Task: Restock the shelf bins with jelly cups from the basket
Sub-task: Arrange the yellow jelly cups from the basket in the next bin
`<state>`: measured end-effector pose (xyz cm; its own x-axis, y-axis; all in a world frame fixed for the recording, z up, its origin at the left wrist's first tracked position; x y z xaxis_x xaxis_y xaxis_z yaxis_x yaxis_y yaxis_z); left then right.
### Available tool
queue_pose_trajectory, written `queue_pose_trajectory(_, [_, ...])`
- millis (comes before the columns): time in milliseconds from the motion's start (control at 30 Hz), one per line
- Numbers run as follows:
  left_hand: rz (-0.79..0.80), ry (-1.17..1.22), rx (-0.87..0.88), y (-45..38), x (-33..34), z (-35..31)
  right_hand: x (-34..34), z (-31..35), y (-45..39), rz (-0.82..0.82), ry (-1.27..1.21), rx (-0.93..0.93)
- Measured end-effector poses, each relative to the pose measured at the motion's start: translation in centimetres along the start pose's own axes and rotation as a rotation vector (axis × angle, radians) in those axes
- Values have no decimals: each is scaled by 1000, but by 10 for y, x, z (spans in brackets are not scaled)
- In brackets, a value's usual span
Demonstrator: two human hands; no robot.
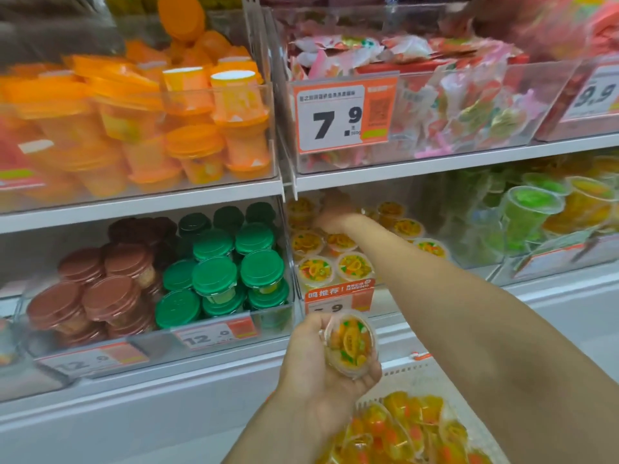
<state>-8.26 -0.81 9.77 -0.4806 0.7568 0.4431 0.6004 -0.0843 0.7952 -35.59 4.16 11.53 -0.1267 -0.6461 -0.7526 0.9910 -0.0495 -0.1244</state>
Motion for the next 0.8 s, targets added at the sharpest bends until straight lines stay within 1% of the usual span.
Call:
queue_pose_trajectory(67, [24, 33, 17, 5, 1, -3, -29, 1, 21, -3, -17, -62])
queue_pose_trajectory(100, [33, 45, 26, 6, 1, -5, -47, 2, 39, -23, -67, -105])
queue_pose_trajectory(167, [49, 77, 47, 8, 3, -7, -77, 5, 81, 15, -312, -126])
queue_pose_trajectory(233, [92, 109, 75, 11, 7, -11, -99, 4, 124, 143, -495, -184])
queue_pose_trajectory(300, [134, 114, 107, 14, 12, -13, -111, 2, 168, 322, -439, -308])
queue_pose_trajectory(333, [156, 106, 112, 17, 15, -13, -114, -1, 186, 370, -359, -364])
queue_pose_trajectory(400, [206, 97, 99, 24, 23, -9, -115, -8, 207, 330, -242, -460])
queue_pose_trajectory(467, [225, 84, 103, 30, 28, -6, -115, -14, 214, 281, -249, -478])
queue_pose_trajectory(533, [207, 50, 119, 31, 29, -3, -120, -18, 216, 261, -279, -473])
queue_pose_trajectory(600, [193, -12, 140, 31, 29, -3, -127, -19, 212, 201, -279, -473])
queue_pose_trajectory(700, [132, -85, 121, 28, 27, -2, -130, -20, 187, 117, -350, -349])
queue_pose_trajectory(800, [63, -97, 55, 22, 19, 1, -118, -13, 143, 23, -375, -156])
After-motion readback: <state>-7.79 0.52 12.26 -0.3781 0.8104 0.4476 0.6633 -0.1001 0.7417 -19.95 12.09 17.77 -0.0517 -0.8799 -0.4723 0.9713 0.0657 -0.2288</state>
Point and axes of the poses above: each hand's wrist, its own y-axis away from the middle knuckle, its own x-axis out of the palm, z = x × y, the point moved 5 cm from there along -y, towards the middle knuckle, and after that the axes turned 14 degrees about -z, right-handed, at the moved point
